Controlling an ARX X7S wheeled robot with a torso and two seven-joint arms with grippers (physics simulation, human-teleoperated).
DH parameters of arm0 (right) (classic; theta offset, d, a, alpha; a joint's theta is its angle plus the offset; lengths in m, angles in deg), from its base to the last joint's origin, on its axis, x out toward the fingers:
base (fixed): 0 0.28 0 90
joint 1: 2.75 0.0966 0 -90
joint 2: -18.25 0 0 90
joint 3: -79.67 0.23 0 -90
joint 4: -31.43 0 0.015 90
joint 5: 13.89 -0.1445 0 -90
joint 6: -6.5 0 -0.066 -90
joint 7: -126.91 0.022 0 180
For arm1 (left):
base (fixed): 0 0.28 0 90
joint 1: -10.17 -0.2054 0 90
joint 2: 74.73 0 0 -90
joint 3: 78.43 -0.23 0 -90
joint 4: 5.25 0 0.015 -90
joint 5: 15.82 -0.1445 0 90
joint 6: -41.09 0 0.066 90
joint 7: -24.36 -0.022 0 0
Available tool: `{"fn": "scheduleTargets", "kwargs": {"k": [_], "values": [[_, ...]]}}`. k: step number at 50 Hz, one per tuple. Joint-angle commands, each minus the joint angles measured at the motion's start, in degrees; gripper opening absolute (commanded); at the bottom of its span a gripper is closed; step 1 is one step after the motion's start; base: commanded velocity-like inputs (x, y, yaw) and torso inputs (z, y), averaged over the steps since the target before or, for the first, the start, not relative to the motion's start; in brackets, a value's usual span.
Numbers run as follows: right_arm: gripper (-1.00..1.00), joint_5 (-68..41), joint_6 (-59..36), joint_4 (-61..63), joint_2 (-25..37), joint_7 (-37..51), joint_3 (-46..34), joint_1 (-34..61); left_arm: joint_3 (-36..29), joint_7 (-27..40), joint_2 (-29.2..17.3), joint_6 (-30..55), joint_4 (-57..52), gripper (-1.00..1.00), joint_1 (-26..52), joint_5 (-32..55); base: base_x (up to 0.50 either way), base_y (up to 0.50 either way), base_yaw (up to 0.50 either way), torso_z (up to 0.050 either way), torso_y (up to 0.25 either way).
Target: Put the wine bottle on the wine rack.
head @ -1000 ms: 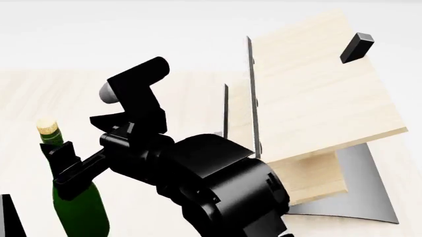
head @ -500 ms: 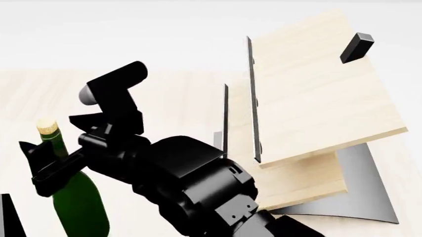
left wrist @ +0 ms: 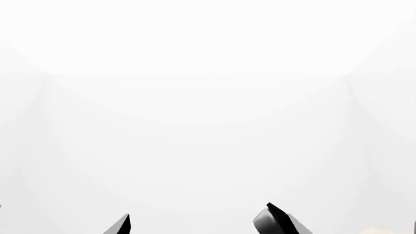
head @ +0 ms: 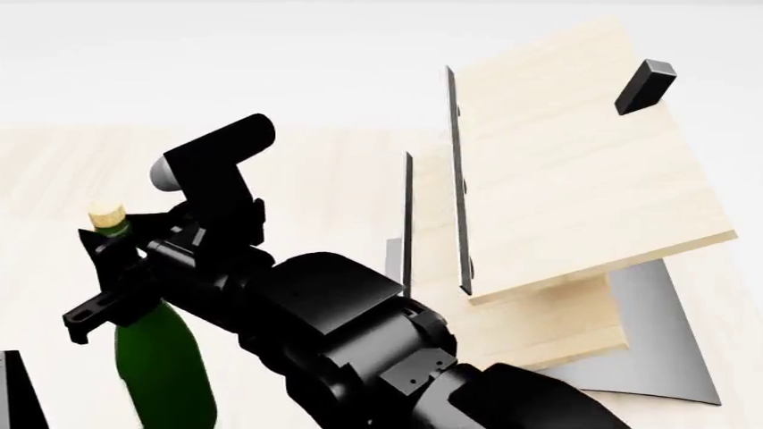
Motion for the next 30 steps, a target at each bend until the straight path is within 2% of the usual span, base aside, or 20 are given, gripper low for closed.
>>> {"fn": "scheduleTargets", "kwargs": {"k": [1, 9, 15, 30], "values": [[-1.0, -2.3, 2.9, 0.0, -0.4, 0.6, -4.0, -0.3, -0.3, 0.1, -0.1, -0.3, 0.3, 1.0, 0.0, -0.1, 0.0, 0.0, 0.0, 0.0, 0.0], [-1.0, -2.4, 4.3, 2.5, 1.0, 2.3, -2.8, 1.2, -0.4, 0.2, -0.3, 0.0, -0.1, 1.0, 0.0, -0.1, 0.0, 0.0, 0.0, 0.0, 0.0], [-1.0, -3.8, 3.7, 14.4, 7.6, 9.3, -0.1, 6.3, -0.6, 0.3, -0.3, -0.1, 0.1, 1.0, 0.0, -0.2, 0.0, 0.0, 0.0, 0.0, 0.0], [-1.0, -5.4, 3.4, 26.2, 16.4, 18.3, 4.2, 12.4, -1.1, 0.4, -0.4, 0.0, 0.2, 1.0, 0.2, -0.6, 0.0, 0.0, 0.0, 0.0, 0.0]]}}
